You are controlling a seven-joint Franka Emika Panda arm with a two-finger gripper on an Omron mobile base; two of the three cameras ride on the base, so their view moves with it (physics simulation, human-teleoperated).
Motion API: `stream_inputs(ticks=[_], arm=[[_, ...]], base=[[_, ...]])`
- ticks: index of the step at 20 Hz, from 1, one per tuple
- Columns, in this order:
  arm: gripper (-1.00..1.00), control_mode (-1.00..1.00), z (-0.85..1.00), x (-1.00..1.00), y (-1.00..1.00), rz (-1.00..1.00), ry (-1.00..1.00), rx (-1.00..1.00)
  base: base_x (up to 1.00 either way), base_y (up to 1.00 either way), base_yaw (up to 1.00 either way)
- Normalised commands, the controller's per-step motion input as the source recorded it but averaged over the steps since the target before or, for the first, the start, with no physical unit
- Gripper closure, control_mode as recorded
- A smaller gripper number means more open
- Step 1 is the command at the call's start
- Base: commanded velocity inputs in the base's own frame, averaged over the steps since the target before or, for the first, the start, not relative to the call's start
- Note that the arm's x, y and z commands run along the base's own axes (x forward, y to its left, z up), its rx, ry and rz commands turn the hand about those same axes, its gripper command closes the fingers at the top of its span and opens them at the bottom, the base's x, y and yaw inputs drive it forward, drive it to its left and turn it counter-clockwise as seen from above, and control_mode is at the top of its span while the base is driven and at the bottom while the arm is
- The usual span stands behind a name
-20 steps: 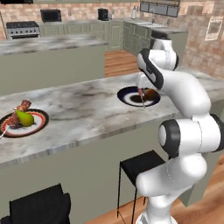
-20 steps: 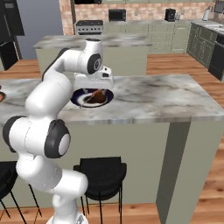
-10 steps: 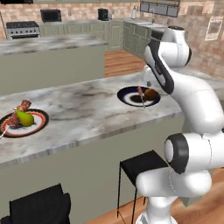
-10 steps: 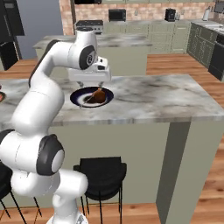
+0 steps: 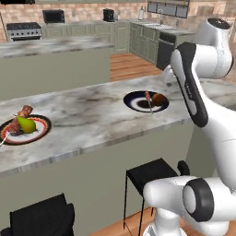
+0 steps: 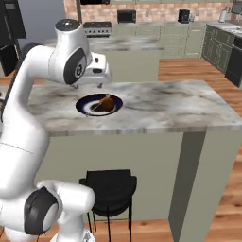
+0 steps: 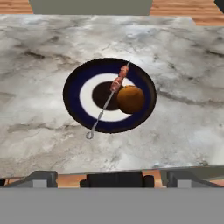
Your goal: Pick up the pear and orange from the fridge and place one fruit on each plate on the dining counter.
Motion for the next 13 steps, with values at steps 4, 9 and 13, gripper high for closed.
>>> stream_inputs(ticks=[4,9,13], arm=[[-1.00,-1.00,0.14,-1.00,0.24,0.00,-0.26,0.00],[-1.00,-1.00,0.09,-0.91,0.42,0.00,-0.28,0.00],[-1.00,-1.00,0.06,-0.78,0.35,0.00,-0.30,0.00]], base=[[0.00,0.00,0.00],[0.00,0.00,0.00],[0.00,0.00,0.00]])
